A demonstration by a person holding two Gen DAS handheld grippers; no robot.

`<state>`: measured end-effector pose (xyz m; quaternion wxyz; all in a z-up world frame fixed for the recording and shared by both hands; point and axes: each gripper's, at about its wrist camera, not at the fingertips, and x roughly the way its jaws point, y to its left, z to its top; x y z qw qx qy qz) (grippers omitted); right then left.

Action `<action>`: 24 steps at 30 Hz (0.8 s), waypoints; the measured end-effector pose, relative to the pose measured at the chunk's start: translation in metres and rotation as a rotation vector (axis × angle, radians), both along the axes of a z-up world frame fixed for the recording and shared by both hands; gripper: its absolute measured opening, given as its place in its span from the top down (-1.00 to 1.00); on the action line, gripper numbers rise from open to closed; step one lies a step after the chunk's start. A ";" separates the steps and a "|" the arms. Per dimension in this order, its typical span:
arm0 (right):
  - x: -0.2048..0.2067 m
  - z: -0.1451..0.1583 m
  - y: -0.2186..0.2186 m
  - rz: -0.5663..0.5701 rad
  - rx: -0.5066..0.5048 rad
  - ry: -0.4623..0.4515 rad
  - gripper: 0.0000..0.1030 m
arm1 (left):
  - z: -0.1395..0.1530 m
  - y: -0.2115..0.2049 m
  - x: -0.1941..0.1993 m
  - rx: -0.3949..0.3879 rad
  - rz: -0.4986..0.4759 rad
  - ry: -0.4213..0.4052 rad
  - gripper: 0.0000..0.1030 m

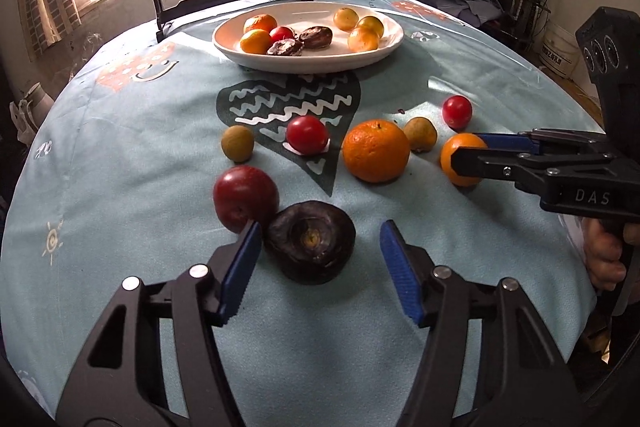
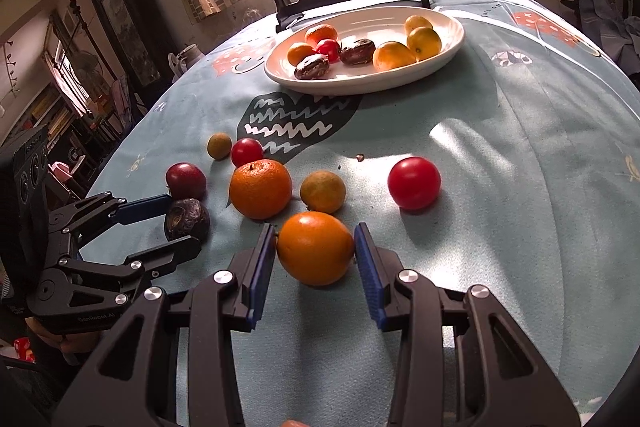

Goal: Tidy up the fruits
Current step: 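Grasp a large orange with the right gripper while the left gripper grasps a dark brown fruit, then carry both fruits onto the white plate and open both grippers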

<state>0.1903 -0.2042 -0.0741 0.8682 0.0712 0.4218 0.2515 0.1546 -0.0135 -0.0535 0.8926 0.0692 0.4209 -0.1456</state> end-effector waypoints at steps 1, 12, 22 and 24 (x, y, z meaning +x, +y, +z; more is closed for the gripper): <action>0.000 0.000 0.000 0.002 0.004 -0.001 0.21 | -0.001 0.000 0.001 0.005 0.001 0.010 -0.22; 0.000 0.000 0.002 0.023 -0.001 0.005 0.20 | -0.010 0.002 0.013 0.009 0.034 0.078 0.05; 0.002 -0.005 0.004 0.027 -0.020 0.026 0.23 | -0.008 0.007 0.010 -0.043 0.046 0.092 0.07; 0.001 -0.002 0.002 0.028 0.002 0.013 0.23 | -0.007 0.007 0.008 -0.068 0.035 0.097 0.07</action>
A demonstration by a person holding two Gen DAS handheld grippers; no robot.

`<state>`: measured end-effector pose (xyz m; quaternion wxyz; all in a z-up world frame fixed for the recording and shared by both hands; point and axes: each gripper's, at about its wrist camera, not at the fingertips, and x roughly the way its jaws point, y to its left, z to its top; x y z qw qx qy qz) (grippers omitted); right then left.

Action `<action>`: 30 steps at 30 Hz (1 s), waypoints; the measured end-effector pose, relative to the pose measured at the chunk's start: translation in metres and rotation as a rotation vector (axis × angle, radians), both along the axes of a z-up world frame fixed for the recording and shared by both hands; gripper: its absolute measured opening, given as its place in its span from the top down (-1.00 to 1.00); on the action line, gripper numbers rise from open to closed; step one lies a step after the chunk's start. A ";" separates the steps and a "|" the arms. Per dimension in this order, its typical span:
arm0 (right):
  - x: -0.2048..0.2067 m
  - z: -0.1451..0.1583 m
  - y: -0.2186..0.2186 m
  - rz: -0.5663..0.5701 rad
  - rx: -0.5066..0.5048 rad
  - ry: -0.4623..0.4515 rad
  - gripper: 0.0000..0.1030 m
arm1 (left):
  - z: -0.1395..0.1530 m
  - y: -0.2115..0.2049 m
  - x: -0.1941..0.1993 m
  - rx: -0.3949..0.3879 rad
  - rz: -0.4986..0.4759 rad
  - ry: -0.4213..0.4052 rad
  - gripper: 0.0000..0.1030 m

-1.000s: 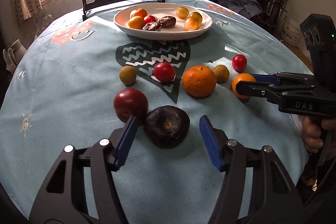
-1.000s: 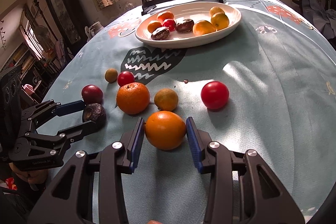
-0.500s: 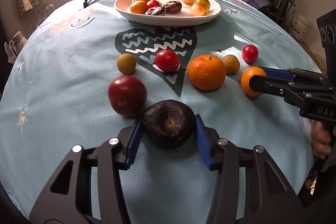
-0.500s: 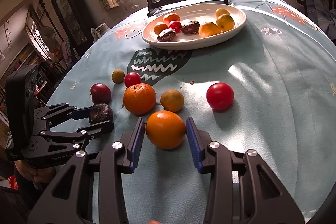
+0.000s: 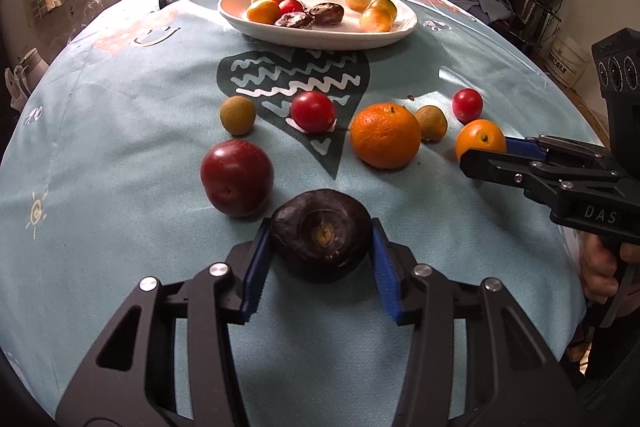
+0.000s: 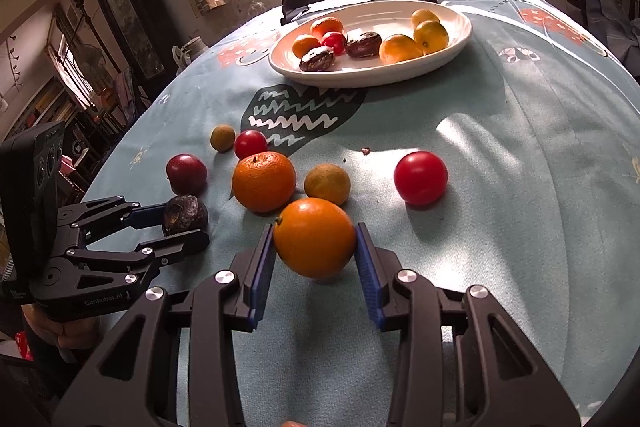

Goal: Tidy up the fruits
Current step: 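Carry both fruits onto the white plate and open both grippers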

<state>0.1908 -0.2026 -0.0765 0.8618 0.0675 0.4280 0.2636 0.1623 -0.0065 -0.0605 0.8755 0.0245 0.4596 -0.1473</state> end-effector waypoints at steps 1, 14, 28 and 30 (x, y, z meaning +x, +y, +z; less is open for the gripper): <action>-0.001 0.001 -0.001 0.001 0.005 -0.004 0.23 | 0.001 0.000 -0.001 -0.010 -0.005 0.000 0.08; 0.061 0.055 -0.002 -0.063 0.066 -0.145 0.23 | 0.070 -0.006 0.054 -0.129 0.005 -0.151 0.07; 0.190 0.032 0.010 -0.138 -0.025 -0.112 0.21 | 0.062 -0.030 0.223 -0.002 0.099 -0.076 0.06; 0.186 0.034 0.010 -0.132 -0.047 -0.108 0.15 | 0.061 -0.027 0.227 -0.009 0.113 -0.063 0.01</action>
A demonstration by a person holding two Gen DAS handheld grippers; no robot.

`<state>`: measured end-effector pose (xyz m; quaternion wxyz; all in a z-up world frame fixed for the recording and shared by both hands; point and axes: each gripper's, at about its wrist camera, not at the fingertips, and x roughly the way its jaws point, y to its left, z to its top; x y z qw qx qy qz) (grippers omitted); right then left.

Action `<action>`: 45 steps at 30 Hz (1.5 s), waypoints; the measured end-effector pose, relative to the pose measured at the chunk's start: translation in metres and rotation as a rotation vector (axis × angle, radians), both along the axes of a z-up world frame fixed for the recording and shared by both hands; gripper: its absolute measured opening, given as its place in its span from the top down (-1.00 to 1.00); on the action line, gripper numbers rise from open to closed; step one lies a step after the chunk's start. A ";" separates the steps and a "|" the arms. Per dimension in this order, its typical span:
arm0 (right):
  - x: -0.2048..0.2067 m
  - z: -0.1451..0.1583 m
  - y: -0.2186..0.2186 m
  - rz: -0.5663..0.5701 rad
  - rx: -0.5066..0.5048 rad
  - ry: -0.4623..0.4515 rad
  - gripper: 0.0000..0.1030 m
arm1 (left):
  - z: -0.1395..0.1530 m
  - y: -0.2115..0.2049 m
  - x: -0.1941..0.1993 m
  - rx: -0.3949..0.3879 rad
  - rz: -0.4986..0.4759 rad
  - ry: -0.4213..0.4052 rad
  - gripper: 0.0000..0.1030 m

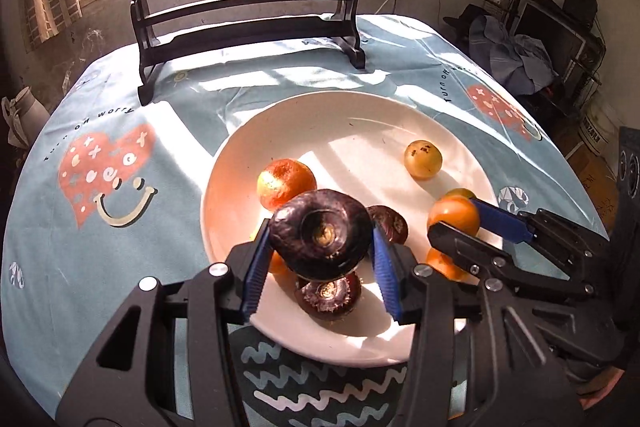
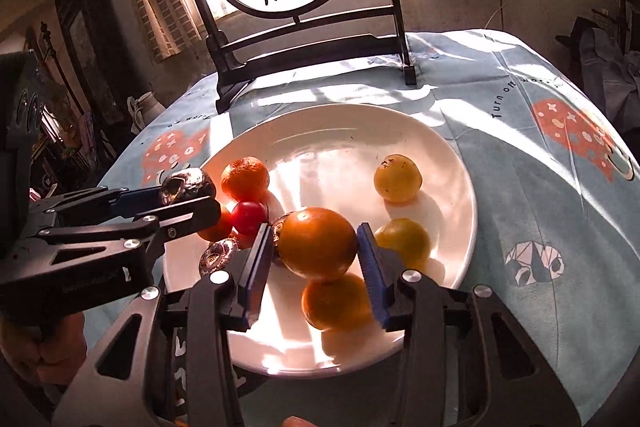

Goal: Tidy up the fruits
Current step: 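Carry both fruits onto the white plate and open both grippers, then grasp a red tomato with the right gripper while the left gripper grasps a red plum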

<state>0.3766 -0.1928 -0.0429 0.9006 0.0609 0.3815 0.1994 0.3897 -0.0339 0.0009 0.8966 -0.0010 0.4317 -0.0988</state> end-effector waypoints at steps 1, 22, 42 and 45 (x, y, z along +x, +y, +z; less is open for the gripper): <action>-0.003 0.003 0.000 0.004 -0.005 -0.008 0.13 | 0.002 0.002 -0.001 -0.008 0.011 -0.007 -0.33; -0.085 0.002 -0.025 0.007 -0.069 -0.005 -0.20 | -0.013 0.106 -0.124 -0.080 0.241 -0.095 -0.96; -0.129 -0.030 -0.019 0.133 -0.205 0.075 -0.15 | -0.027 0.139 -0.129 -0.173 0.365 -0.013 -0.96; -0.132 -0.032 -0.014 0.169 -0.211 0.082 0.05 | -0.027 0.136 -0.130 -0.162 0.360 -0.010 -0.96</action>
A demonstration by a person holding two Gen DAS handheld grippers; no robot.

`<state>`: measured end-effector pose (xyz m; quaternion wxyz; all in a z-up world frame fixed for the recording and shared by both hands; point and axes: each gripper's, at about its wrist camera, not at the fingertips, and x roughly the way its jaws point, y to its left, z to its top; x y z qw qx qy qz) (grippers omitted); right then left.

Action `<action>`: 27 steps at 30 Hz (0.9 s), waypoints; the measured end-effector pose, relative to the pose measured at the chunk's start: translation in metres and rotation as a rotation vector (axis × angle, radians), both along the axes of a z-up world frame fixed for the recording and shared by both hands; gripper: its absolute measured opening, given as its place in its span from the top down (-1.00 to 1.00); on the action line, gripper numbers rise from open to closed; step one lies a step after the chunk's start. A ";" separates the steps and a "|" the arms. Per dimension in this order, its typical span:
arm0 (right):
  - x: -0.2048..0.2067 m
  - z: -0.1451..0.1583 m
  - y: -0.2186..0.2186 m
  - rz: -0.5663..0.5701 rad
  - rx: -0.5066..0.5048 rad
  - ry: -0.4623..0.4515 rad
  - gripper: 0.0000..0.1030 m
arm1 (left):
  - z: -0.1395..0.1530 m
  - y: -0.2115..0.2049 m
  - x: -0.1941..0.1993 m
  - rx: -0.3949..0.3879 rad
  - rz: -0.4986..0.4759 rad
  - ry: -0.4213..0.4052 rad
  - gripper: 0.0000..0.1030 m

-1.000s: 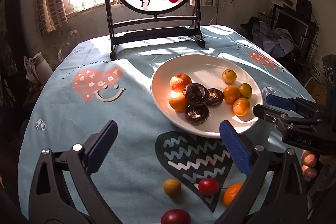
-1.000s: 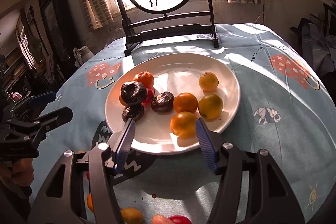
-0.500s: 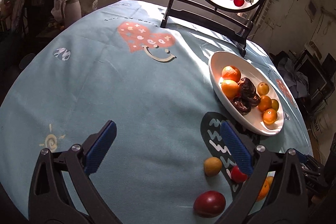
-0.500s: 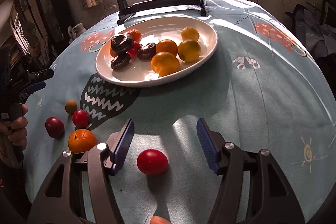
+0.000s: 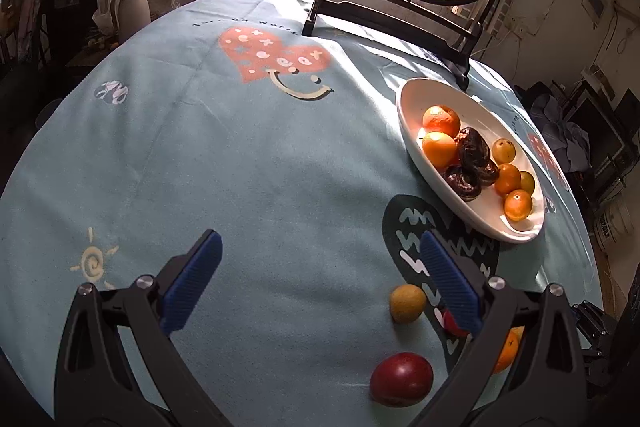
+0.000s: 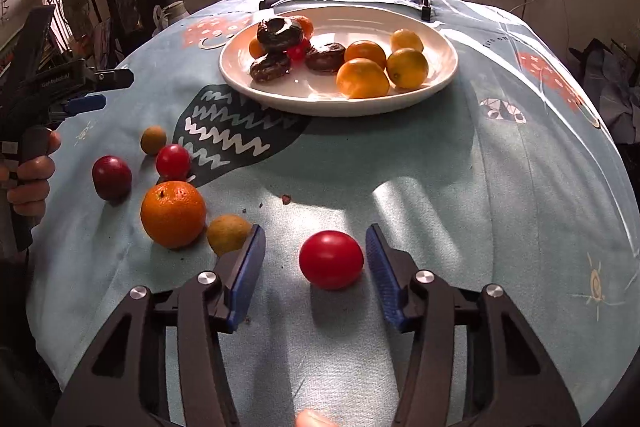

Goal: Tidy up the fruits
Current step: 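Grasp a red tomato with the right gripper while the left gripper grasps a red plum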

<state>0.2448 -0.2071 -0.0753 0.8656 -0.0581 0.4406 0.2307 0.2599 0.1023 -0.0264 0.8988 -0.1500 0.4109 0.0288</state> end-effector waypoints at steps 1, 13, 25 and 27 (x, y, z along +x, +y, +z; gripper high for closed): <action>0.000 0.000 -0.001 -0.004 -0.001 0.002 0.09 | 0.000 -0.001 -0.001 0.007 0.002 -0.001 -0.96; 0.007 0.004 -0.020 -0.059 0.116 0.015 0.38 | -0.003 -0.036 -0.021 0.071 -0.333 0.010 -0.96; 0.014 -0.002 -0.021 -0.058 0.149 0.066 0.39 | -0.019 -0.066 -0.050 0.209 -0.571 0.018 -0.42; 0.014 -0.002 -0.022 -0.060 0.150 0.069 0.38 | -0.022 -0.069 -0.051 0.220 -0.581 0.026 -0.41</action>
